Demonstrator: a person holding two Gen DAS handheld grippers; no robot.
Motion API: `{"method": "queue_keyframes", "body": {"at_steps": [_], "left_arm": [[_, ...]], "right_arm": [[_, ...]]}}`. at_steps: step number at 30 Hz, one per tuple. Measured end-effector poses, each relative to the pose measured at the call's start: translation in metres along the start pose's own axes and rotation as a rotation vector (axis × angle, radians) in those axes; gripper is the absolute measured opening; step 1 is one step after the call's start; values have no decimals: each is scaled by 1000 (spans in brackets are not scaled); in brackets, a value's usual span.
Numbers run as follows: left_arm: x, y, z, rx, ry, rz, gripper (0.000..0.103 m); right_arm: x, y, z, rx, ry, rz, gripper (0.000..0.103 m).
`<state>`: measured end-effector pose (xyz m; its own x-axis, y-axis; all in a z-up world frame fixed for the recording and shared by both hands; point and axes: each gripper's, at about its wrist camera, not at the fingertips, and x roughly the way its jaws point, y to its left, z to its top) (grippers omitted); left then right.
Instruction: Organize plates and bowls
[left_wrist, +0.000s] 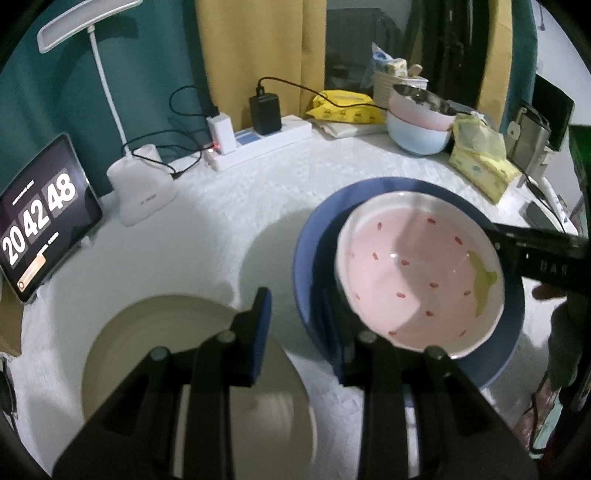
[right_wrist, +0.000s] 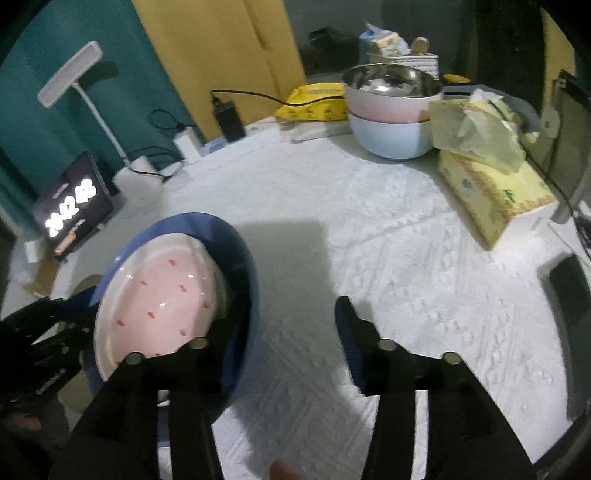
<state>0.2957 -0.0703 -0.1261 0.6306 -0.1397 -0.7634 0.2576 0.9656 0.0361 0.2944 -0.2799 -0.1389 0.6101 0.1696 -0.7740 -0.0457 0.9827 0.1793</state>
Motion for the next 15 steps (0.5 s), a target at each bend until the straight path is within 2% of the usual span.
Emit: {"method": "queue_keyframes", "body": {"at_steps": [3,7,12,15], "left_arm": [[0,-1,-1,-24,-8,7,30],[1,4,-2,-72,-13,-21,29],[0,3,-4,-69,-38,-20,27],[0,4,-5,-77,-47,-31,24]], "right_arm": [[2,-3,-1,22,-1,17,58],[2,-7,-3,41,-22,46,58],[0,-3,-5,32,-49,36,58],[1,-6,-6,53,-47,59,57]]}}
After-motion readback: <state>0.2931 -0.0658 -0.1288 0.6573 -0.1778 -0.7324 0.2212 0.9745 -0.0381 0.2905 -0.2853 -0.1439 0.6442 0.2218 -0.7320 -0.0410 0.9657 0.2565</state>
